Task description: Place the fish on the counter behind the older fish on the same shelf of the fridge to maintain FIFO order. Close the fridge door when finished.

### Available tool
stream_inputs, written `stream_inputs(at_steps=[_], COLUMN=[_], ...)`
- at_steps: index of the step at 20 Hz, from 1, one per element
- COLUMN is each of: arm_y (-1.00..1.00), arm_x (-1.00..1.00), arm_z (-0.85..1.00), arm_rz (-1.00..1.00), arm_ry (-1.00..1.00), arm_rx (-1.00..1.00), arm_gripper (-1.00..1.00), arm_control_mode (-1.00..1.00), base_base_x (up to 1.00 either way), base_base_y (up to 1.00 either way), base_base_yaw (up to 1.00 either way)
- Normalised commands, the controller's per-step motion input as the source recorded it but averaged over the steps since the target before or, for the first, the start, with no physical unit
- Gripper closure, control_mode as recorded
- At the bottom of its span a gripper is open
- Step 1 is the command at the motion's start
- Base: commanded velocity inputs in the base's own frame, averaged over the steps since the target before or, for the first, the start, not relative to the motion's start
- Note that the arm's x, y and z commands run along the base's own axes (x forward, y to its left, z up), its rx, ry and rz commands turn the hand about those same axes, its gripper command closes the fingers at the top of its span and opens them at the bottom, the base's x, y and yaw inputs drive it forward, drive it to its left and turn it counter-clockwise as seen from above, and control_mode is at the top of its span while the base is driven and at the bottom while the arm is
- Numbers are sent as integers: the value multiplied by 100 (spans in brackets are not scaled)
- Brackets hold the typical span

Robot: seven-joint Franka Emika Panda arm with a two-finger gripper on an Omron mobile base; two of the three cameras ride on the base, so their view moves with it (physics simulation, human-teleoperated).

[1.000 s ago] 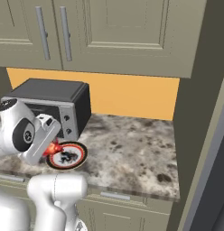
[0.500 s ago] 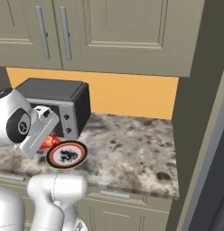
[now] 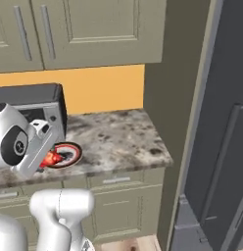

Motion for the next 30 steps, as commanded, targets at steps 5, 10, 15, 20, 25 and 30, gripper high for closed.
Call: stream_inputs(at_steps=[5, 10, 15, 20, 25, 30], arm_y=[0, 0, 0, 0, 0, 0], arm_x=[0, 0, 0, 0, 0, 0], arm_z=[0, 0, 0, 0, 0, 0], arm_rz=[0, 0, 0, 0, 0, 0], arm_ry=[0, 0, 0, 0, 0, 0], arm_rx=[0, 0, 0, 0, 0, 0], arm_gripper=[100, 100, 100, 100, 100, 100], arm_control_mode=[100, 100, 100, 100, 100, 100], base_base_x=[-10, -17, -3, -3, 6, 55], base_base_y=[50, 3, -64, -100, -100, -91], base_base_yaw=[-77, -90, -79, -56, -33, -5])
